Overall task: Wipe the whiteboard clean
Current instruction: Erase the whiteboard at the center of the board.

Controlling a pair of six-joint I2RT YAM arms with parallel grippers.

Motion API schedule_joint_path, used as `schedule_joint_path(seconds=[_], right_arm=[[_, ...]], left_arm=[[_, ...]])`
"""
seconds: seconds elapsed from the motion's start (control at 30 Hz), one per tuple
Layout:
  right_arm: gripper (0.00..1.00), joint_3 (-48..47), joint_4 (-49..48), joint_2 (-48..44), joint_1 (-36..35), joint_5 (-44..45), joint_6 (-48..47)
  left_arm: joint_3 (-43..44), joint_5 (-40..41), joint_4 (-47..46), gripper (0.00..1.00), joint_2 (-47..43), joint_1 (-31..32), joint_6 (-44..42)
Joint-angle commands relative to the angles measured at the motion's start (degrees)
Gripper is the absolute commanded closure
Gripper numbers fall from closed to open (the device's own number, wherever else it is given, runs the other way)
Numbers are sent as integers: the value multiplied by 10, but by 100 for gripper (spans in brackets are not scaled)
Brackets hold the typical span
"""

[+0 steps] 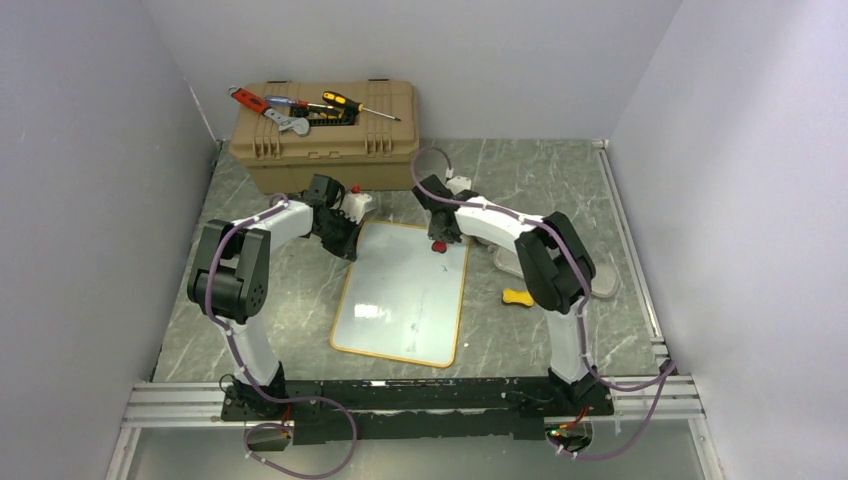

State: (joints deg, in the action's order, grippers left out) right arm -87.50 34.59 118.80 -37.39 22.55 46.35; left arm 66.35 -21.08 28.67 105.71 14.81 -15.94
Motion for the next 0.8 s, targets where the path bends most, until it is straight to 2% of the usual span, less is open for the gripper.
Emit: schedule_joint_path(seconds=[0.0,0.13,0.23,0.57,0.77], right_arm=[[100,111,31,-59,-4,-9,14],[100,211,12,-122,23,-9,9],[100,243,10,-158,26,-10,12],[100,142,93,-160,-50,-16,25],[100,178,85,-162,-90,-27,61]], left_arm=[[-25,29,56,95,36,8,-15],[-26,29,56,95,33,8,-16],[-26,27,56,95,29,8,-16],[-29,16,60,96,33,8,-15],[-28,12,56,96,38,8,-12]])
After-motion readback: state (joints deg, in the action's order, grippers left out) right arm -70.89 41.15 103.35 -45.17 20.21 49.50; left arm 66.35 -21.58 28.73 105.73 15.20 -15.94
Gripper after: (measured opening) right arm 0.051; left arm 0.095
